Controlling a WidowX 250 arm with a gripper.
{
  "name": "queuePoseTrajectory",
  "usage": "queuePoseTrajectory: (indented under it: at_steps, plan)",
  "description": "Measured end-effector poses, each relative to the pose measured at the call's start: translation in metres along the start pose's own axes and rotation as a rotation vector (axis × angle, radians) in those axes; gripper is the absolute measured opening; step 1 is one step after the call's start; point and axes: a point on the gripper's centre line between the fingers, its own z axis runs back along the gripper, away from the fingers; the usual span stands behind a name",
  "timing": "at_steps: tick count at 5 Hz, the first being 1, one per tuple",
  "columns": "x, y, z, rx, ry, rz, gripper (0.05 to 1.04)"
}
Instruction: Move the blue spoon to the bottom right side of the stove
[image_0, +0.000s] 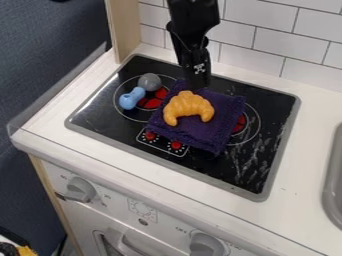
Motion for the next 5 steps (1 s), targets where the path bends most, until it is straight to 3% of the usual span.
queuePoseTrajectory:
  at_steps: [1,2,3,4,5]
  plan:
    - [-0.003,-0.002,-0.008,-0.024,0.015,0.010,1.001]
    - [-0.022,0.006,-0.006,-0.036,-0.005,0.125,1.001]
    - [-0.042,0.017,0.015,0.032,-0.026,0.225,1.001]
    - [-0.068,0.026,0.023,0.114,-0.010,0.380,1.001]
    - [-0.086,0.029,0.020,0.198,0.048,0.601,1.001]
